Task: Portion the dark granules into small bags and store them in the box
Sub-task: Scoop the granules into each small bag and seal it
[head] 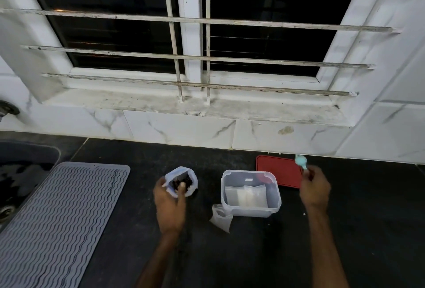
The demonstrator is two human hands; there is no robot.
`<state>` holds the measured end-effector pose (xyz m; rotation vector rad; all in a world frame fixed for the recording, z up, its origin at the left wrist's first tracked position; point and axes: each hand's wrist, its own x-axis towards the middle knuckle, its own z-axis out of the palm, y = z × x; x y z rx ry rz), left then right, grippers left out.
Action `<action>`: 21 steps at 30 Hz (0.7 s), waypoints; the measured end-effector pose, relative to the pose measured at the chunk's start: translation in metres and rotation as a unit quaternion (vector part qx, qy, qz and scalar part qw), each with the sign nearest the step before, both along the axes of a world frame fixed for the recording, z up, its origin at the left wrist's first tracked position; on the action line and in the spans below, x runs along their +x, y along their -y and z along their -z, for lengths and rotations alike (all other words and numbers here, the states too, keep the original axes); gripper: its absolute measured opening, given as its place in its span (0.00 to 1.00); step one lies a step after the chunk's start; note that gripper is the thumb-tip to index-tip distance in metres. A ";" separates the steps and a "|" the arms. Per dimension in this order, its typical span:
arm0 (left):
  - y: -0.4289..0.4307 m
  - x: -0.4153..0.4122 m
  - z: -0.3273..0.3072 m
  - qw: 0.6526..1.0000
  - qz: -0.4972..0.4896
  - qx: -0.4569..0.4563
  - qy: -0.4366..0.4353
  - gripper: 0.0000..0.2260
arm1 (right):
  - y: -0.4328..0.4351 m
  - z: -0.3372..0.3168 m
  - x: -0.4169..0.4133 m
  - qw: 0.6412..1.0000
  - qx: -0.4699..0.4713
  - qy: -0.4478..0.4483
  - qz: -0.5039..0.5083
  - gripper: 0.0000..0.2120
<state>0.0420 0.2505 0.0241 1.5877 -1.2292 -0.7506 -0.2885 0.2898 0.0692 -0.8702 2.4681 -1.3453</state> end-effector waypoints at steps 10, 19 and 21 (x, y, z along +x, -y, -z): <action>0.056 0.041 0.087 0.938 -0.048 0.342 -0.034 0.33 | 0.058 -0.037 0.166 0.905 0.144 0.128 -0.380 0.03; 0.071 0.040 0.100 0.950 -0.017 0.309 -0.034 0.16 | 0.071 0.022 0.232 0.894 0.261 0.138 -0.337 0.05; 0.076 0.041 0.121 0.950 -0.010 0.308 -0.047 0.17 | 0.073 0.029 0.234 0.900 0.267 0.094 -0.330 0.06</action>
